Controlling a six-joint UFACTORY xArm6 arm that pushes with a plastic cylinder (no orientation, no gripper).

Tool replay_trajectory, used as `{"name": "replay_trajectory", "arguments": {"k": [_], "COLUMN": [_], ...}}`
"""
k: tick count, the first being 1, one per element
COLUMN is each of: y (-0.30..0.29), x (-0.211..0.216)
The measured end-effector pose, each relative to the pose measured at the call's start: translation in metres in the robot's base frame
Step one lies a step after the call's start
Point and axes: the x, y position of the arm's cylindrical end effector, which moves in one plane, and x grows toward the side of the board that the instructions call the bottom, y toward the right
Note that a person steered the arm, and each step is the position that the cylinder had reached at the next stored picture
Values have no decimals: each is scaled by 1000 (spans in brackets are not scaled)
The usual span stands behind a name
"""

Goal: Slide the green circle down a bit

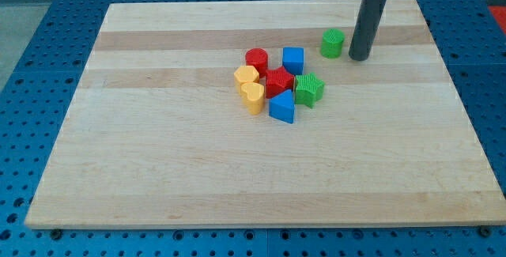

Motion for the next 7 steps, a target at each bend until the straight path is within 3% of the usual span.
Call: {"name": "replay_trajectory", "arguments": {"k": [2,7], "y": [-19,-65], "x": [-32,-50]}}
